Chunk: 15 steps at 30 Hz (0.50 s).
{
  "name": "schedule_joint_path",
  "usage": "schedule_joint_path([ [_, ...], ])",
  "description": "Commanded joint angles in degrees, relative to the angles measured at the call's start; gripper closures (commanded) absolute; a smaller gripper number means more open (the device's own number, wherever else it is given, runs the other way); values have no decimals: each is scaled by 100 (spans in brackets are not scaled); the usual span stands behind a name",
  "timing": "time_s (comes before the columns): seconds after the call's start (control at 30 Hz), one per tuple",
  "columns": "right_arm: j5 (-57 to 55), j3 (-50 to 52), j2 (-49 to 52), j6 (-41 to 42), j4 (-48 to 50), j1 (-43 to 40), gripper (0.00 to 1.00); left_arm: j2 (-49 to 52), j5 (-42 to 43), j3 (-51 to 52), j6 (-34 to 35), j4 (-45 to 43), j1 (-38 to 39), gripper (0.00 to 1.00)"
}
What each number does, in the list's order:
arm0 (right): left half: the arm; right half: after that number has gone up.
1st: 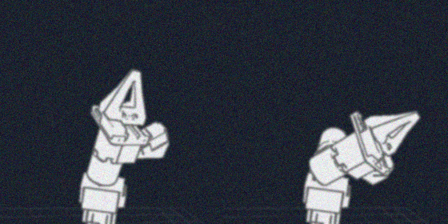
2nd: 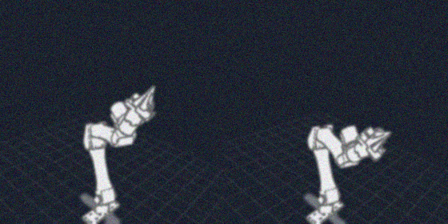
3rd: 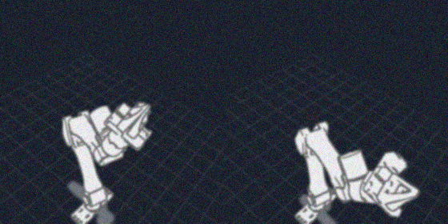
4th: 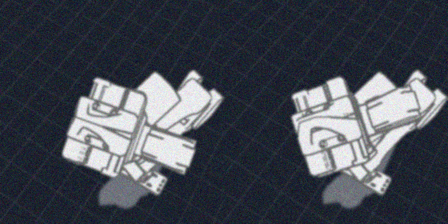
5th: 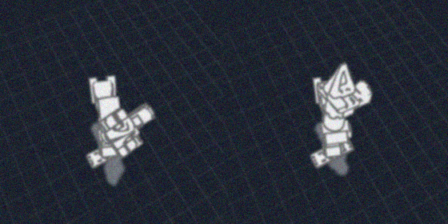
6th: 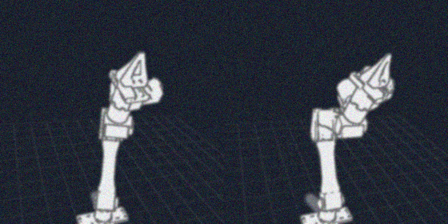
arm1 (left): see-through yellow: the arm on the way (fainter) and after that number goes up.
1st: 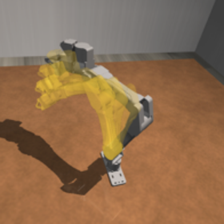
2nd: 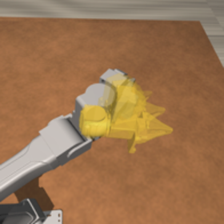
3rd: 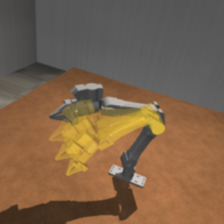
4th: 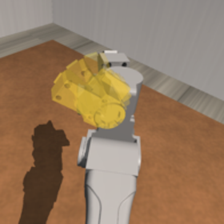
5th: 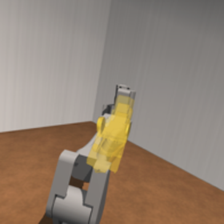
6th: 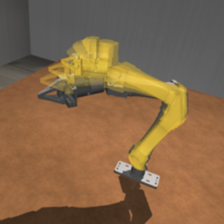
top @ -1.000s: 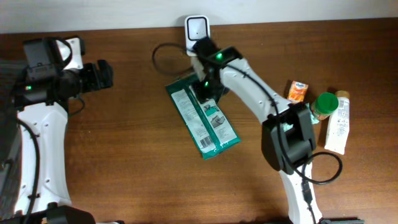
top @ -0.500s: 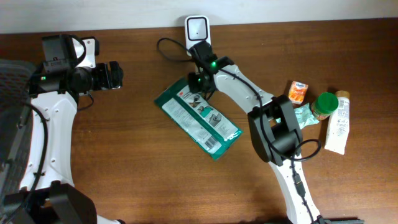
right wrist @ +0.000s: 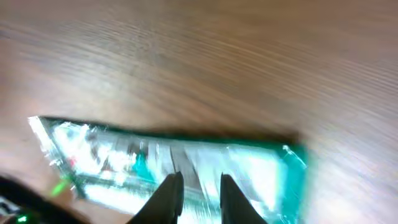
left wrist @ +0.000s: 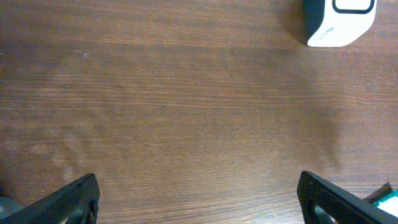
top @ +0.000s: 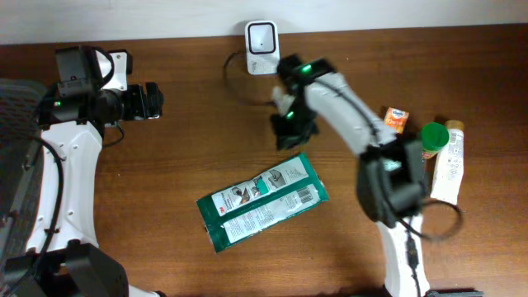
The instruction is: Scan the item barcode
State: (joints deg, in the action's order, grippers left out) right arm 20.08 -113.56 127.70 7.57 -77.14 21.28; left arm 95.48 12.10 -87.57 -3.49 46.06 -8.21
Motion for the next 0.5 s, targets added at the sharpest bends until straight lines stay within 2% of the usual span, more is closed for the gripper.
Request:
schedule_joint_path([
  [0.0, -424, -48, -1121, -31, -811, -428, 80, 42, 11, -59, -96, -9, -9, 1],
  [0.13, -767, -44, -1847, -83, -1351, -269, 82, 42, 11, -59, -96, -9, -11, 1],
  [0.23, -1366, 341, -2588, 407, -1357, 61, 82, 42, 11, -59, -96, -13, -9, 1],
  [0.33, -1176, 1803, -3086, 894, -435, 446, 81, 42, 11, -59, -94, -37, -9, 1],
  [0.47, -247, 3781, -3045, 1552, 1440, 570, 83, 42, 11, -59, -96, -83, -9, 1],
])
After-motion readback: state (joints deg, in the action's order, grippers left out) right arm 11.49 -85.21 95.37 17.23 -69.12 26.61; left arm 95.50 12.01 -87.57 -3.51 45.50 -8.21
